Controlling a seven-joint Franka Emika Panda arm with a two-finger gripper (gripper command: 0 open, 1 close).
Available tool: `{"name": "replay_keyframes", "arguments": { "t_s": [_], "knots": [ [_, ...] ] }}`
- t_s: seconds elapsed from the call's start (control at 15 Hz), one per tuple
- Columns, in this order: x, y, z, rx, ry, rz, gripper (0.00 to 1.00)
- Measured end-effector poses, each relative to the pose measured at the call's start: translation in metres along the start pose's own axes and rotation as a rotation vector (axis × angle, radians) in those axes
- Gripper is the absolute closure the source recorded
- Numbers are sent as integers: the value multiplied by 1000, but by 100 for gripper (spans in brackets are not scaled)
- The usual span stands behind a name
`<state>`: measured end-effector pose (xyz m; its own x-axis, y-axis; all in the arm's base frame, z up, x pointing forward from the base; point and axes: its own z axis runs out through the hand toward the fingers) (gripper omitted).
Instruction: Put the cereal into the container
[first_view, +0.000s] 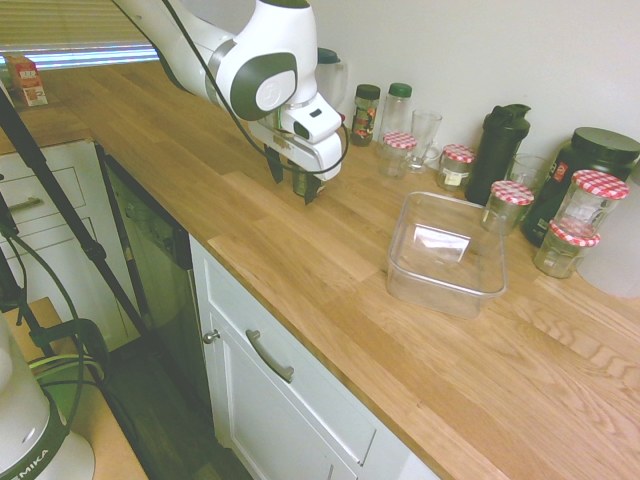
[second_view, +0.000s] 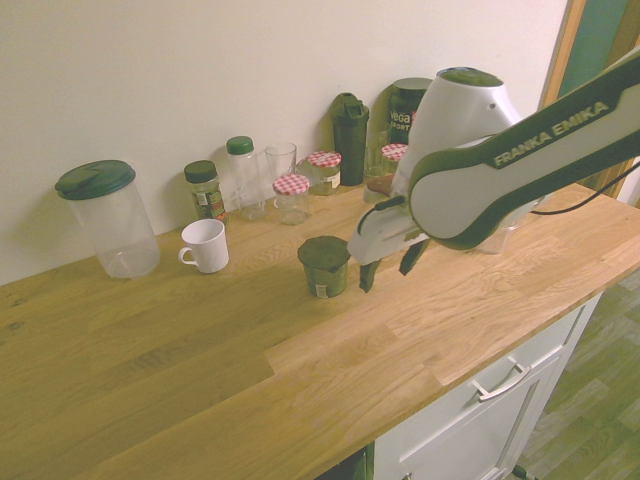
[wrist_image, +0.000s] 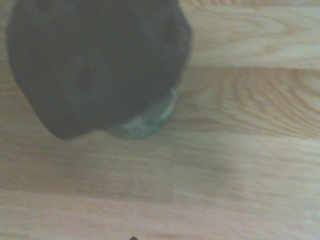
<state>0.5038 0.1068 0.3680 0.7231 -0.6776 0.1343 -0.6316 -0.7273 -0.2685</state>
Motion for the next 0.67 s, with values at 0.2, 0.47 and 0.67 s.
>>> {"name": "replay_keyframes", "arguments": {
  "t_s": [0.2, 0.47, 0.67],
  "knots": [
    [2, -26, 19, 17, 36, -86, 0],
    [-3, -51, 30, 63, 118, -205, 0],
    [-6, -64, 40, 90, 149, -239, 0]
  ]
}}
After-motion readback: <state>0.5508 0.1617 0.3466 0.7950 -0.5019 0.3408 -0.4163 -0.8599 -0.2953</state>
